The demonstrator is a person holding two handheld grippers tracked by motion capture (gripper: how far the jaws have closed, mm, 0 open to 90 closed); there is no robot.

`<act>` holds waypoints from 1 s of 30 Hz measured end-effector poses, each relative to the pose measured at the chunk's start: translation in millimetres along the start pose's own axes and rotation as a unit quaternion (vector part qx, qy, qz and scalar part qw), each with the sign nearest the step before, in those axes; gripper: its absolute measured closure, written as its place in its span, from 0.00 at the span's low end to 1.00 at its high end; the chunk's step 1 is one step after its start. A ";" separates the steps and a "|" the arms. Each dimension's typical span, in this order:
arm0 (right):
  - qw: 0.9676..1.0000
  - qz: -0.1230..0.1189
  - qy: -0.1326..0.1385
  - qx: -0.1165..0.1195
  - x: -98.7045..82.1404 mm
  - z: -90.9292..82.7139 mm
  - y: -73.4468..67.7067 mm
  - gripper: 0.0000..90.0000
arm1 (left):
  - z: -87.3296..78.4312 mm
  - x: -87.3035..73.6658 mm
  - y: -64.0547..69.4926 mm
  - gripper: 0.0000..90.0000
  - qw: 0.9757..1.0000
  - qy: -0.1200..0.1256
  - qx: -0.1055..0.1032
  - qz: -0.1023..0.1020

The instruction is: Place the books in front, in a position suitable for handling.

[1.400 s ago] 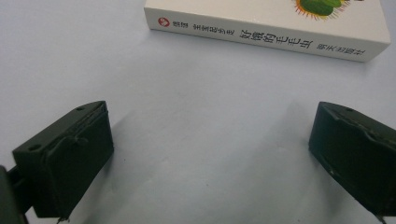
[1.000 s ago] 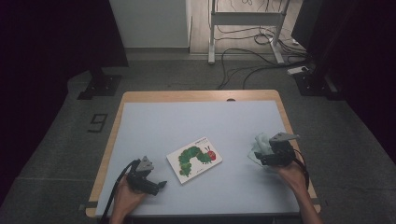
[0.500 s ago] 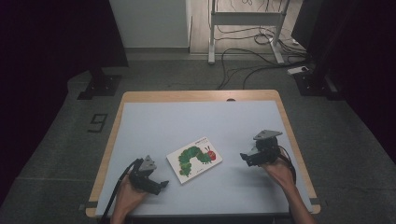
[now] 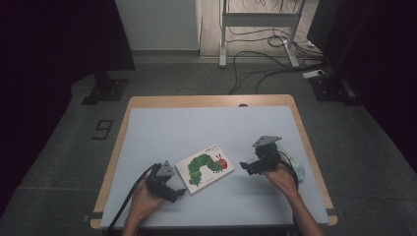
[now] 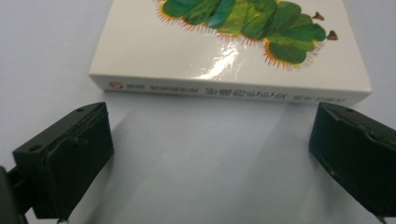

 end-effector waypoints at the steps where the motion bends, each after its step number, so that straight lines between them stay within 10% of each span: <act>1: 1.000 0.001 -0.001 0.003 0.2 2.5 -1.0 0.00 | 0.8 1.1 0.6 0.00 1.000 0.000 -0.001 0.002; 30: 0.996 -0.023 -0.042 0.079 18.7 71.3 -39.6 0.01 | 6.4 7.6 6.4 0.00 1.000 0.003 -0.011 0.007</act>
Point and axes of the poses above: each handheld gripper's, and its own axes: z roughly forward along the jaws, x roughly out of its top, y roughly to its right, the point moved 1 cm from there along z, roughly forward along the jaws, and after that the axes turned 10 degrees about z, right-handed, at the moved point
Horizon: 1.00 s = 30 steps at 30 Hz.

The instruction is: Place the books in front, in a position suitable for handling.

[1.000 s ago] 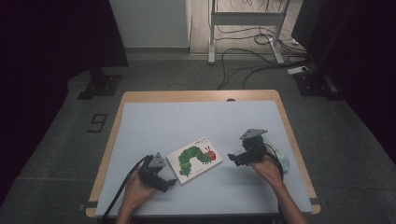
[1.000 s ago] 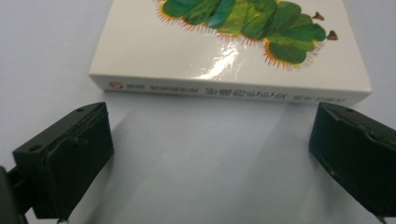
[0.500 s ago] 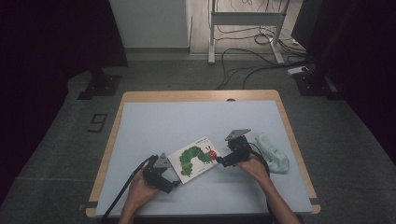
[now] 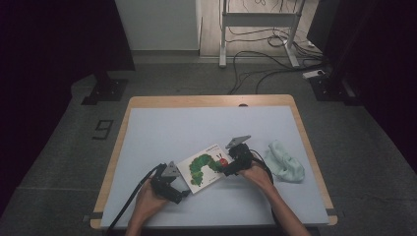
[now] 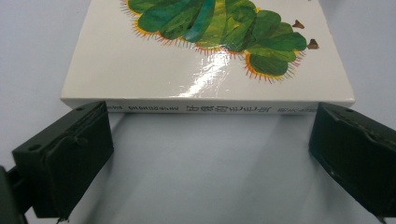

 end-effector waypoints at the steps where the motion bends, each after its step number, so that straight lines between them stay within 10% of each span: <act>1: 1.000 0.002 -0.001 0.001 1.3 1.7 -0.7 0.01 | 0.0 0.0 0.1 0.00 1.000 0.000 0.000 0.000; 15: 0.999 0.016 -0.011 0.028 15.5 20.1 -7.2 0.00 | 0.0 -0.1 0.2 0.00 1.000 0.000 0.001 0.000; 30: 0.997 0.052 0.017 0.050 22.6 3.2 -5.8 0.05 | 0.1 -0.1 0.1 0.00 1.000 0.000 0.000 -0.001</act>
Point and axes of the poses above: each handheld gripper's, and its own axes: z roughly forward along the jaws, x roughly out of its top, y roughly to its right, the point moved 1 cm from there along z, roughly forward along the jaws, and after that the axes turned 10 degrees about z, right-handed, at the moved point
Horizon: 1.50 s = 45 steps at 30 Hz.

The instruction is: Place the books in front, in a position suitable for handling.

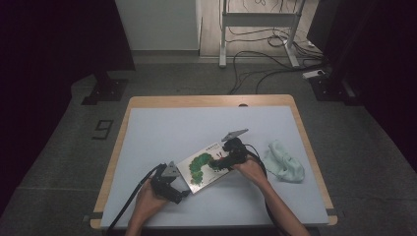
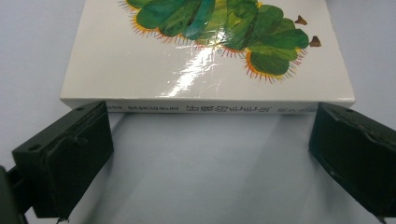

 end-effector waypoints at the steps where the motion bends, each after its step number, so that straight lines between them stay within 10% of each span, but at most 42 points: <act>1: 1.000 0.000 0.003 0.000 0.6 -1.3 -0.6 0.05 | 0.0 0.0 0.2 0.00 1.000 0.000 0.001 -0.001; 26: 0.999 0.039 0.023 0.020 -2.6 -22.6 -7.1 0.08 | 0.0 0.0 0.0 0.00 1.000 0.000 0.000 0.001; 29: 0.997 0.043 0.010 0.060 -3.5 -22.4 -9.7 0.14 | 0.0 0.0 0.0 0.00 1.000 0.000 0.000 0.001; 45: 0.997 -0.050 -0.050 0.013 4.5 -31.8 -13.4 0.28 | -0.1 0.0 0.0 0.00 1.000 -0.001 0.001 0.001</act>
Point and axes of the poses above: each handheld gripper's, and its own axes: z roughly forward along the jaws, x roughly out of its top, y roughly to its right, the point moved 1 cm from there along z, roughly forward along the jaws, and after that the axes turned 10 degrees about z, right-handed, at the moved point
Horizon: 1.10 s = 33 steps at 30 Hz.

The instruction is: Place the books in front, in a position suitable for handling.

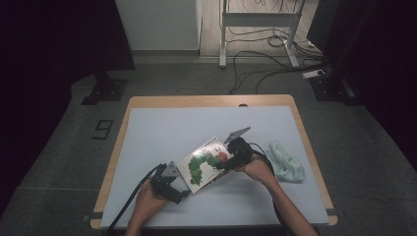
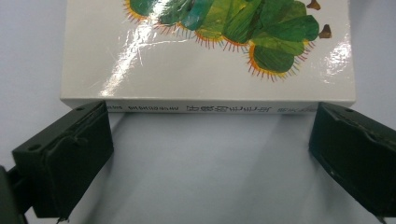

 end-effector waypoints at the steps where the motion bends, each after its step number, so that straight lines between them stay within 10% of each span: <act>1: 1.000 -0.005 -0.004 0.000 -0.1 -0.9 -0.5 0.29 | 0.0 0.0 0.1 0.00 1.000 0.000 0.000 0.000; 33: 0.998 -0.064 0.024 -0.014 -38.0 -25.3 -5.2 0.54 | -3.5 6.7 -12.6 0.00 0.998 0.034 -0.018 -0.047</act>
Point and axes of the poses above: each handheld gripper's, and its own axes: z roughly forward along the jaws, x roughly out of its top, y roughly to its right, the point moved 1 cm from there along z, roughly forward along the jaws, and after that the axes turned 10 degrees about z, right-handed, at the moved point
